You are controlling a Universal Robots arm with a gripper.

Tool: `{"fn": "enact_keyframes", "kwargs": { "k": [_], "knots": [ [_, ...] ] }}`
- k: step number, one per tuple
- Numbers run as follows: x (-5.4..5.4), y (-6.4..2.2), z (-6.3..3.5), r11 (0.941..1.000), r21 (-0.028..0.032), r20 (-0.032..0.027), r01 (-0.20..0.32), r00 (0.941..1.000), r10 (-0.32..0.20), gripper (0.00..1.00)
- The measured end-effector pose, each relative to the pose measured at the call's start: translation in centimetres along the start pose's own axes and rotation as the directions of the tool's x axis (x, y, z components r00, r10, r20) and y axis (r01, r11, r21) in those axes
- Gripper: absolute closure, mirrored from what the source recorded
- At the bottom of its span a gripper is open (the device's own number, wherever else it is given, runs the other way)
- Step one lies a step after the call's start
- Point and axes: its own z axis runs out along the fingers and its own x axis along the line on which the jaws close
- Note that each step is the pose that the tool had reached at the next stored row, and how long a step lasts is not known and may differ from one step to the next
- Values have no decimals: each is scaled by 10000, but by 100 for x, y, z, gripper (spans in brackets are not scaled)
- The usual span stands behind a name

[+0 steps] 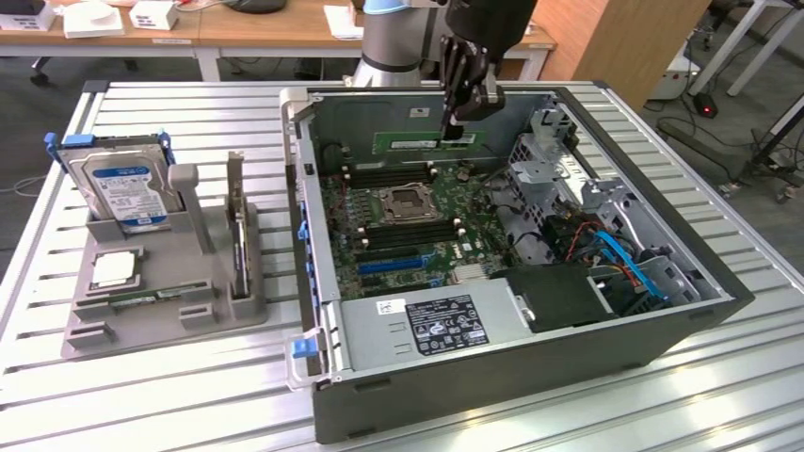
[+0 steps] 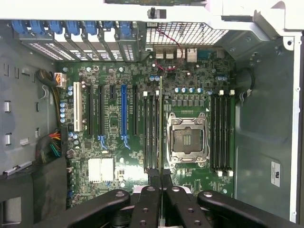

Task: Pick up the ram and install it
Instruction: 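Pick up the ram and move it above insertion slot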

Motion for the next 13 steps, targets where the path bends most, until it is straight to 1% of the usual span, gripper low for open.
{"fn": "enact_keyframes", "kwargs": {
  "k": [3, 4, 5, 13],
  "knots": [
    [0, 10, 14, 10000, 18, 0, 51, 10000, -51, 89],
    [1, 20, 20, 9999, 52, -2, 98, 10000, -98, 89],
    [2, 38, 30, 9998, 121, -3, 186, 9998, -186, 89],
    [3, 37, 56, 9997, 126, -3, 207, 9998, -207, 89]
  ]
}}
